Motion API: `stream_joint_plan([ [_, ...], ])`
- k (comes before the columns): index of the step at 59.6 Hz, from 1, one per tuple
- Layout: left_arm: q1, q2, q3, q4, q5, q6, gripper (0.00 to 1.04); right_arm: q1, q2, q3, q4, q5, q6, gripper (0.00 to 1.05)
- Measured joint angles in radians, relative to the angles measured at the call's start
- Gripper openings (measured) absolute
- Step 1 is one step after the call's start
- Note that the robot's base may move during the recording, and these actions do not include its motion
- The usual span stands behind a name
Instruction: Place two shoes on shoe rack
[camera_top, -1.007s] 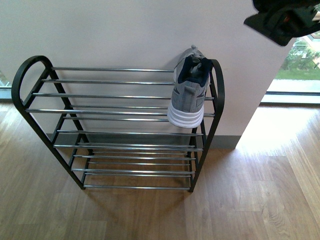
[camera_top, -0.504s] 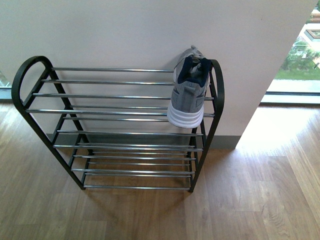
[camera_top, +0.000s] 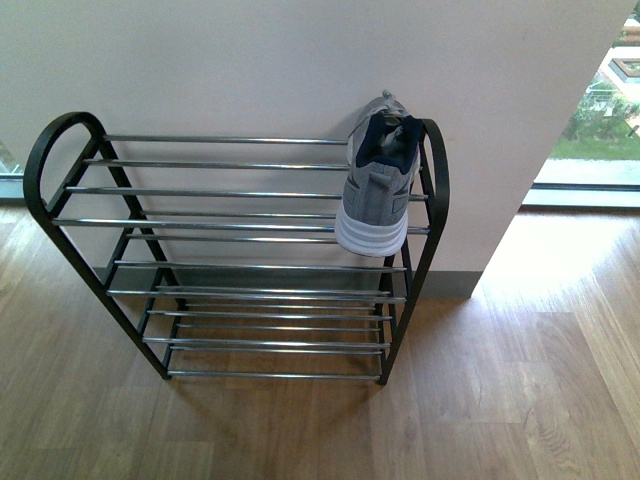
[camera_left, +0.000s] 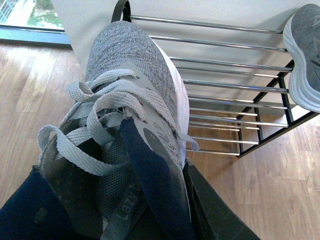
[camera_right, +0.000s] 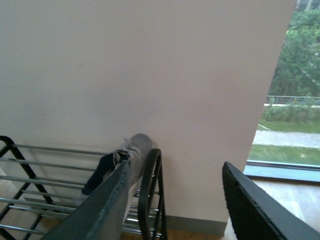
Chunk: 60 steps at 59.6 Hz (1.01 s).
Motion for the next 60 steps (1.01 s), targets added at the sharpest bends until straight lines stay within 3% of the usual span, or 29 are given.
stream_joint_plan([
  [16,0.000,0.000,0.000,0.000,0.000,0.000,0.02,0.000,-0.125,-0.106,-0.011,0.000,-0.019,0.01],
  [60,0.000,0.000,0.000,0.000,0.000,0.000,0.02,0.000,-0.506,-0.259,-0.221,0.000,-0.023,0.02],
])
